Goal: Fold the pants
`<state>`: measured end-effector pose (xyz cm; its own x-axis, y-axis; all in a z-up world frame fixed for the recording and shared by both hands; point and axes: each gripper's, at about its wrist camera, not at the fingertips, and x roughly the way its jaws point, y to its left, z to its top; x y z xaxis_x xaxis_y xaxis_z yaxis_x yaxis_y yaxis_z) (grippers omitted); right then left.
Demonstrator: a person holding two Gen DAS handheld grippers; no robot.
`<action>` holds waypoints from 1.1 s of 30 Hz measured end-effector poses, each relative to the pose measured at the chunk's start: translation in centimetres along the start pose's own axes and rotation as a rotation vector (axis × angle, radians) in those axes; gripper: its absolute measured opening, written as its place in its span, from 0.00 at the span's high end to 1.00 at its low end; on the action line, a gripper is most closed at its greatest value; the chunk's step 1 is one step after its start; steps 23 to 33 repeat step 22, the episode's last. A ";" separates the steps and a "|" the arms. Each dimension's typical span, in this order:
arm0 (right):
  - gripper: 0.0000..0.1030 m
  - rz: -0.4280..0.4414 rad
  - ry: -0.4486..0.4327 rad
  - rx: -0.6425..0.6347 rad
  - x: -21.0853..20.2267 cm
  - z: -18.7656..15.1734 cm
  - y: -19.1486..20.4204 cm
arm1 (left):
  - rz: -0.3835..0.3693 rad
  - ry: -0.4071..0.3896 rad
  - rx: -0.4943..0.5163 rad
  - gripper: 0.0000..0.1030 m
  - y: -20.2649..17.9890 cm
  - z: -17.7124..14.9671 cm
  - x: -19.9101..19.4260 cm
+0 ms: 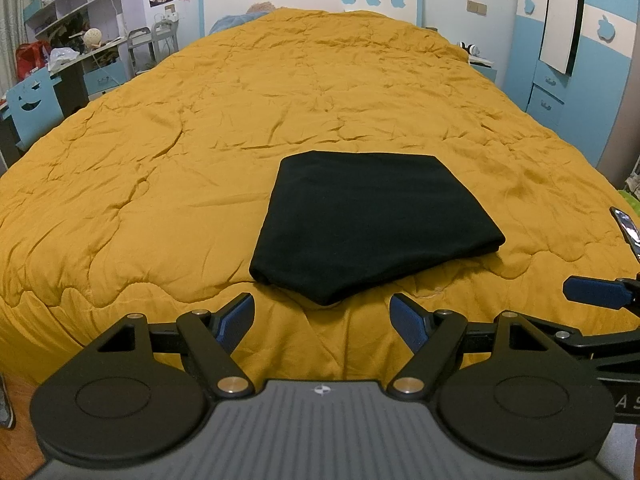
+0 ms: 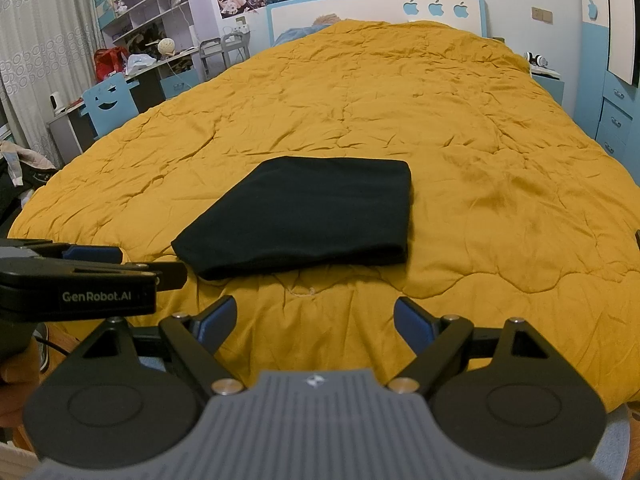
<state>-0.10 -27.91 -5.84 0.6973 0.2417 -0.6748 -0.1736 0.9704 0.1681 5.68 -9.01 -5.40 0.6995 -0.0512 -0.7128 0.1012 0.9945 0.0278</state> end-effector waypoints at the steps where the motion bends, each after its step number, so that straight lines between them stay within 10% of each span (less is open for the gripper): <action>1: 0.21 -0.001 0.000 0.000 0.0 0.0 0.0 | 0.001 -0.004 0.000 0.13 0.0 0.0 -0.1; 33: 0.21 0.000 -0.003 -0.001 -0.1 0.0 0.0 | 0.008 -0.025 0.002 0.13 0.1 0.0 -0.5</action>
